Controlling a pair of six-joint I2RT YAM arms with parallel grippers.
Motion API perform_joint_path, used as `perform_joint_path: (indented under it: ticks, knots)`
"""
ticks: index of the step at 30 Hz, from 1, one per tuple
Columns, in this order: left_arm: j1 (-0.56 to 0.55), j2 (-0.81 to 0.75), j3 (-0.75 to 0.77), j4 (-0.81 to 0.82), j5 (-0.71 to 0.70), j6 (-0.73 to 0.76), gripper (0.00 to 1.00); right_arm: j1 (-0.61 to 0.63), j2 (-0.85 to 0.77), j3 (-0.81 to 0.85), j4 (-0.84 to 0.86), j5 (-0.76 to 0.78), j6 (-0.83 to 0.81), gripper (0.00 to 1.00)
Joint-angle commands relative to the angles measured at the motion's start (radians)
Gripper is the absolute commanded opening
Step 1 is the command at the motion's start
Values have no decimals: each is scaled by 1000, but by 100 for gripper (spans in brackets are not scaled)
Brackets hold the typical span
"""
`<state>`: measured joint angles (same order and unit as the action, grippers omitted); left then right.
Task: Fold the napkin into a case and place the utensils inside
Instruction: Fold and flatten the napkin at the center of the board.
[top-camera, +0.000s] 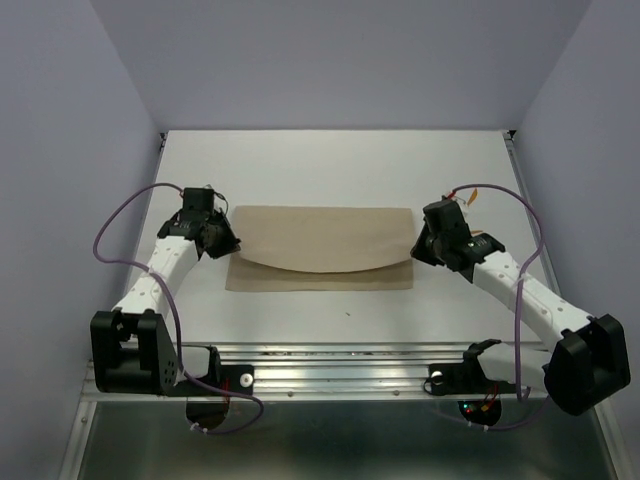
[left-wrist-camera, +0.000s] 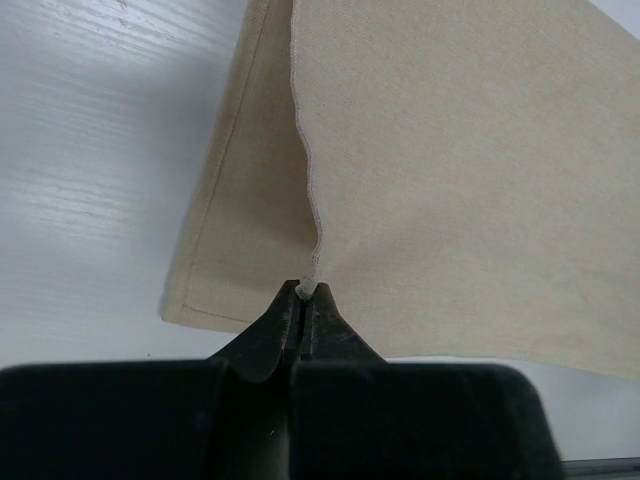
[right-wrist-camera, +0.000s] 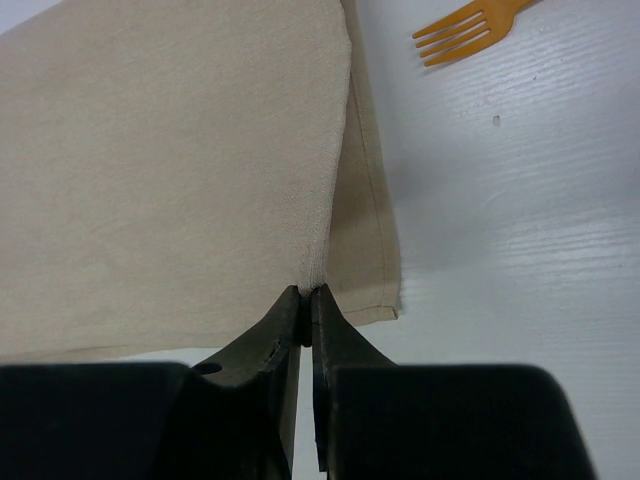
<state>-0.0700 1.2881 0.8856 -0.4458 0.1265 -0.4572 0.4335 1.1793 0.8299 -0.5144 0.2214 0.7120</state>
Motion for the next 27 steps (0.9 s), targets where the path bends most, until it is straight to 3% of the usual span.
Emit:
perform_joint_path:
  ticks: [1, 13, 27]
  knots:
    - [4, -76, 0, -47, -19, 20, 0, 5, -32, 15, -30, 10, 13, 1]
    - [3, -47, -72, -24, 5, -27, 0, 5, 9, -93, 22, -40, 53, 1]
    - [3, 10, -122, 12, 4, -87, 0, 5, 75, -107, 60, -7, 60, 1]
